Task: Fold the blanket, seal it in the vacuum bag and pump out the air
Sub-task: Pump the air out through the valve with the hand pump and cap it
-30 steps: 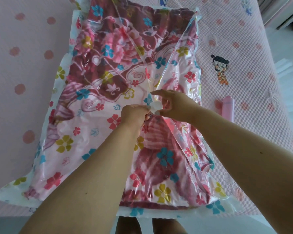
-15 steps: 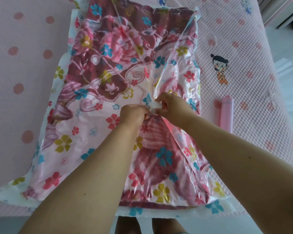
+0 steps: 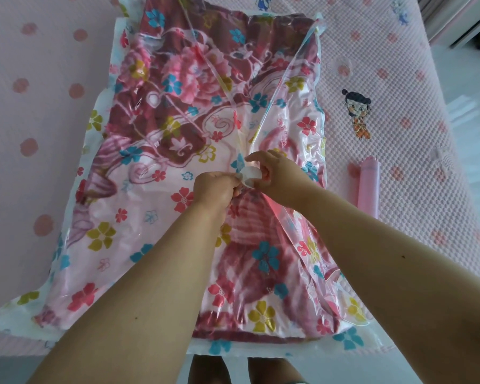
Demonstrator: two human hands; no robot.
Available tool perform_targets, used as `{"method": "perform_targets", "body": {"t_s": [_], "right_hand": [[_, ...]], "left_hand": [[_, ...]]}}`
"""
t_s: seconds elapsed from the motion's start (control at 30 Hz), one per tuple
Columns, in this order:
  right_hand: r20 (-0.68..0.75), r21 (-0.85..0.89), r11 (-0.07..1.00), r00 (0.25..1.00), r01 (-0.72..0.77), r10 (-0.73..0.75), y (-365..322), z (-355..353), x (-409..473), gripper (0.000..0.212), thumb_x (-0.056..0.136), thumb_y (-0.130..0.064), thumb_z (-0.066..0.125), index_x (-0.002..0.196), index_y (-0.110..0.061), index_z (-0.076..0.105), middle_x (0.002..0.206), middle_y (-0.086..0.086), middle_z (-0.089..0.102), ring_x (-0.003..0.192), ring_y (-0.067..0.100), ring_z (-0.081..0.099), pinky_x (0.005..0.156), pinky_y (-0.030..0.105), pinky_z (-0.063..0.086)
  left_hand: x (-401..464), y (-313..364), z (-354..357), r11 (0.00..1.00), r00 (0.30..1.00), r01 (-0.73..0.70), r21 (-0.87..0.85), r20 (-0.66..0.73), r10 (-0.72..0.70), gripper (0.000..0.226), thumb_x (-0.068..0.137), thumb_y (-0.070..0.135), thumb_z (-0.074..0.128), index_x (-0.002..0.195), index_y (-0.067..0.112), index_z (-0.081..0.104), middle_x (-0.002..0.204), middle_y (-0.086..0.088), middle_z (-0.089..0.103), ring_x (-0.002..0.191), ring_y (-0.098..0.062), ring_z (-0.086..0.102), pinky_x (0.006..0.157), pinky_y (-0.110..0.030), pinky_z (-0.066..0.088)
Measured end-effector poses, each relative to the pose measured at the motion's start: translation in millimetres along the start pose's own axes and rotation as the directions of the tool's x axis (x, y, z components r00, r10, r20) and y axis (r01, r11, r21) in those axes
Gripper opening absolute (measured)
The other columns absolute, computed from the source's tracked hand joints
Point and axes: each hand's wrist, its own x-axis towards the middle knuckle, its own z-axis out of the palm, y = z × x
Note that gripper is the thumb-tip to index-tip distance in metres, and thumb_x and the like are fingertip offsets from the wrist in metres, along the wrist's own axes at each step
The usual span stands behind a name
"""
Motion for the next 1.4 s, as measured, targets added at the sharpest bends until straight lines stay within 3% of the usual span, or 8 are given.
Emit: {"method": "perform_targets", "body": {"t_s": [0.13,0.33,0.83,1.1,1.27,1.33,1.4], "right_hand": [[0.001,-0.007,1.0,1.0,0.017,-0.017,1,-1,-4,0.036,0.088,-0.025,0.063,0.123,-0.018,0.058,0.101,-0.008,0.046,0.091,0.013,0.05,0.078,0.026,0.042],[-0.058,-0.079,0.993,0.995,-0.084,0.08,-4,12,-4,0.039,0.092,-0.033,0.057,0.125,-0.012,0.054,0.122,0.004,0.051,0.104,0.022,0.053,0.076,0.025,0.034],[-0.263,-0.07,0.972,0.944,-0.224,0.198,-14,35,-9,0.039,0.092,-0.036,0.054,0.116,-0.005,0.057,0.121,0.009,0.052,0.099,0.03,0.056,0.076,0.032,0.041],[-0.288,-0.052,0.971,0.935,-0.232,0.208,-13,36,-9,0.039,0.091,-0.038,0.056,0.114,-0.007,0.058,0.117,0.007,0.054,0.097,0.028,0.057,0.072,0.03,0.04],[-0.272,-0.069,0.976,0.946,-0.204,0.179,-7,22,-8,0.044,0.088,-0.053,0.052,0.109,-0.016,0.065,0.11,0.0,0.06,0.097,0.021,0.058,0.07,0.027,0.039],[-0.325,-0.059,0.985,0.936,-0.163,0.135,0,13,-7,0.046,0.089,-0.055,0.048,0.107,-0.016,0.065,0.109,0.002,0.06,0.102,0.023,0.055,0.079,0.032,0.041],[-0.414,0.006,0.971,0.884,-0.238,0.219,13,5,-3,0.045,0.087,-0.051,0.054,0.114,-0.015,0.059,0.116,0.006,0.056,0.112,0.027,0.049,0.094,0.037,0.038]], "left_hand": [[0,0,1,1.0,1.0,0.001,0.011,-0.017,-0.001,0.014,0.085,0.009,0.067,0.071,0.007,0.07,0.046,0.002,0.057,0.034,-0.004,0.046,0.035,-0.013,0.034],[1,2,1,0.998,0.999,0.011,0.063,-0.035,-0.009,0.019,0.08,0.012,0.069,0.062,0.007,0.067,0.041,0.003,0.055,0.032,-0.006,0.044,0.035,-0.013,0.032],[4,4,2,0.996,0.999,0.011,0.086,-0.05,-0.007,0.01,0.076,0.007,0.069,0.067,0.011,0.072,0.049,0.002,0.062,0.039,-0.007,0.051,0.038,-0.014,0.038],[2,3,1,0.996,0.999,-0.023,0.087,-0.035,0.026,0.018,0.08,0.002,0.063,0.07,0.012,0.074,0.067,-0.003,0.073,0.063,-0.015,0.066,0.06,-0.025,0.054],[-5,6,-1,0.987,0.996,-0.084,0.135,-0.009,0.086,0.017,0.085,0.005,0.061,0.078,0.013,0.074,0.057,0.002,0.068,0.049,-0.006,0.06,0.047,-0.016,0.047],[-6,10,-8,0.931,0.977,-0.178,0.318,-0.053,0.205,0.018,0.087,0.013,0.058,0.094,0.016,0.074,0.078,0.006,0.072,0.063,-0.004,0.063,0.058,-0.018,0.048],[-2,14,-25,0.798,0.917,-0.223,0.56,-0.158,0.367,0.03,0.087,0.019,0.058,0.115,0.019,0.067,0.113,0.0,0.065,0.1,-0.015,0.061,0.084,-0.026,0.046]]}}
